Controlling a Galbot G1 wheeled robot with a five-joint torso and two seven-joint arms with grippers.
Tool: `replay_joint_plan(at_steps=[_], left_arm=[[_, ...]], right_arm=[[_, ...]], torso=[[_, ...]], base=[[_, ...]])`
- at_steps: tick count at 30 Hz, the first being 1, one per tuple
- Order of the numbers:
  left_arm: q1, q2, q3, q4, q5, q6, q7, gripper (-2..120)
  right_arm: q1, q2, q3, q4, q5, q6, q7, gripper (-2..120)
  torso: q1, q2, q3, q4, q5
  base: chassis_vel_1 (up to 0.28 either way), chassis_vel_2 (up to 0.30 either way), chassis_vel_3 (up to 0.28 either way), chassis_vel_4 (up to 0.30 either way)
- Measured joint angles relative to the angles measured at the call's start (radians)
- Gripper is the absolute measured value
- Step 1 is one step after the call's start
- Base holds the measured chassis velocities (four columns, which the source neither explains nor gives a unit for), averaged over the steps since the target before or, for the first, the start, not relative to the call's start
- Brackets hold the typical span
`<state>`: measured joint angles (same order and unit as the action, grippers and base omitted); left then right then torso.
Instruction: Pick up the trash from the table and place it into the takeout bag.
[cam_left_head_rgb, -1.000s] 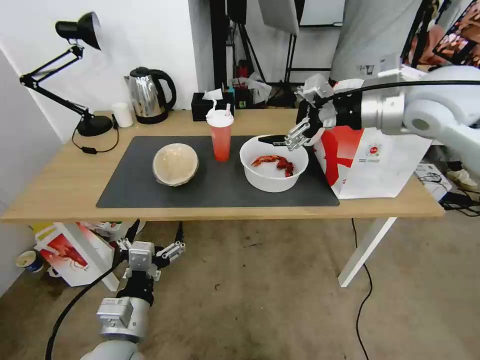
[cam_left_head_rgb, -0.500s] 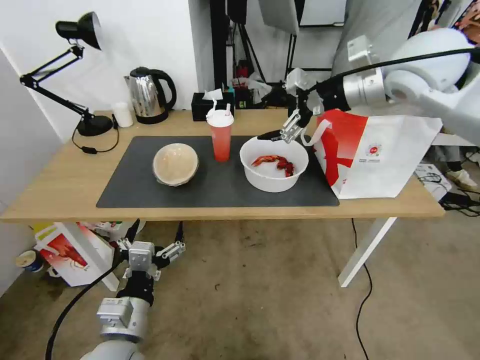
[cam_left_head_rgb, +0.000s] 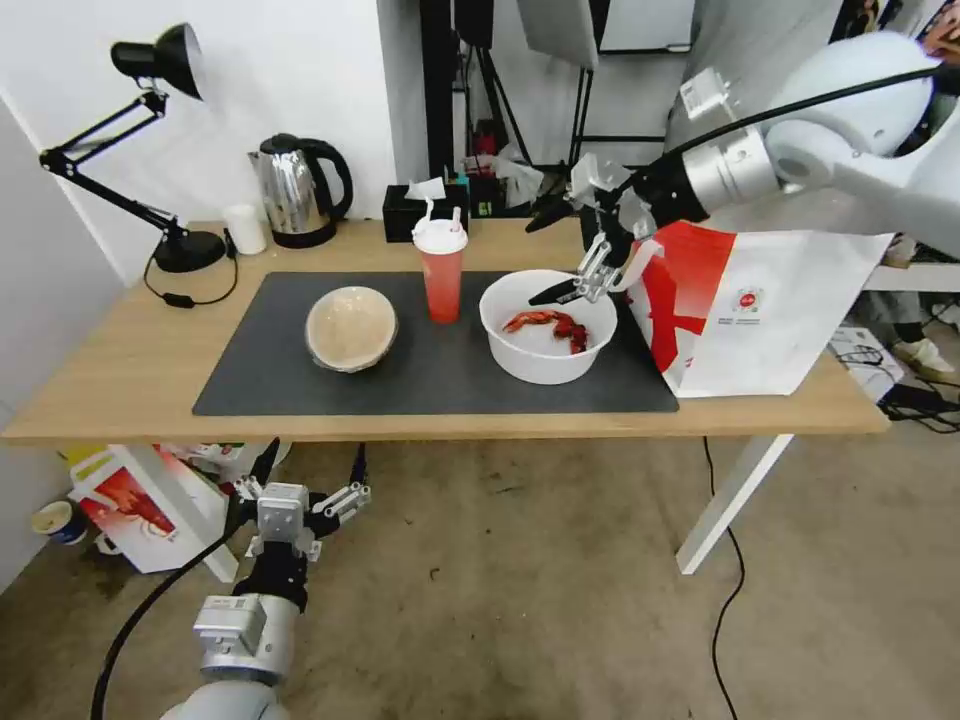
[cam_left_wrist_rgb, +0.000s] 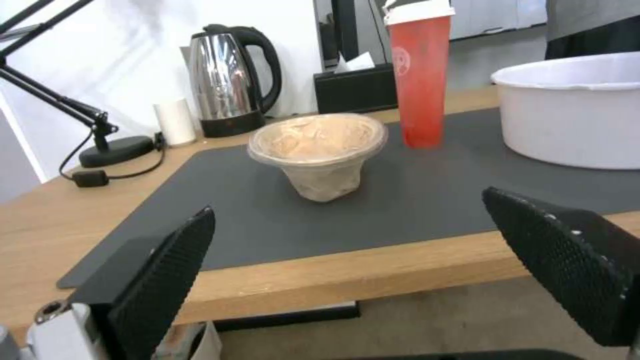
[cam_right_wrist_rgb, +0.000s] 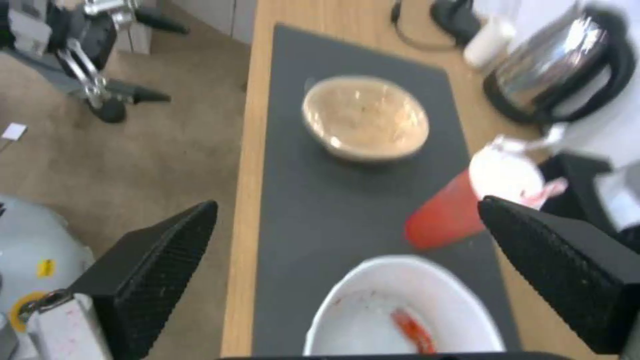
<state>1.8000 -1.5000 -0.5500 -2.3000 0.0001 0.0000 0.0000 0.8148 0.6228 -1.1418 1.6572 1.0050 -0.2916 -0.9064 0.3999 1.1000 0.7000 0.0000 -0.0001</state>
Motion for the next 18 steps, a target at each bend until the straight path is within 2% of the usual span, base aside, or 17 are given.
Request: replay_joint_plan(at_steps=[4, 7, 8, 12, 18], left_arm=[[0.000, 0.000, 0.000, 0.000, 0.000, 0.000, 0.000, 100], [0.000, 0.000, 0.000, 0.000, 0.000, 0.000, 0.000, 100], [0.000, 0.000, 0.000, 0.000, 0.000, 0.000, 0.000, 100], [0.000, 0.000, 0.000, 0.000, 0.000, 0.000, 0.000, 100], [0.000, 0.000, 0.000, 0.000, 0.000, 0.000, 0.000, 100]], right_arm=[[0.000, -0.021, 0.001, 0.004, 0.045, 0.025, 0.044, 100], [0.004, -0.089, 0.030, 0.026, 0.088, -0.049, 0.054, 100], [0.004, -0.089, 0.030, 0.026, 0.088, -0.049, 0.054, 100], [0.031, -0.146, 0.030, 0.037, 0.060, -0.138, -0.072, 100], [0.047, -0.156, -0.014, 0.055, 0.041, -0.144, -0.106, 100]], torso=[[0.000, 0.000, 0.000, 0.0003, 0.0000], [0.000, 0.000, 0.000, -0.0003, 0.0003], [0.000, 0.000, 0.000, -0.0003, 0.0003], [0.000, 0.000, 0.000, -0.0004, 0.0003], [0.000, 0.000, 0.000, 0.0001, 0.0002]], base=[[0.000, 0.000, 0.000, 0.000], [0.000, 0.000, 0.000, 0.000], [0.000, 0.000, 0.000, 0.000], [0.000, 0.000, 0.000, 0.000], [0.000, 0.000, 0.000, 0.000]])
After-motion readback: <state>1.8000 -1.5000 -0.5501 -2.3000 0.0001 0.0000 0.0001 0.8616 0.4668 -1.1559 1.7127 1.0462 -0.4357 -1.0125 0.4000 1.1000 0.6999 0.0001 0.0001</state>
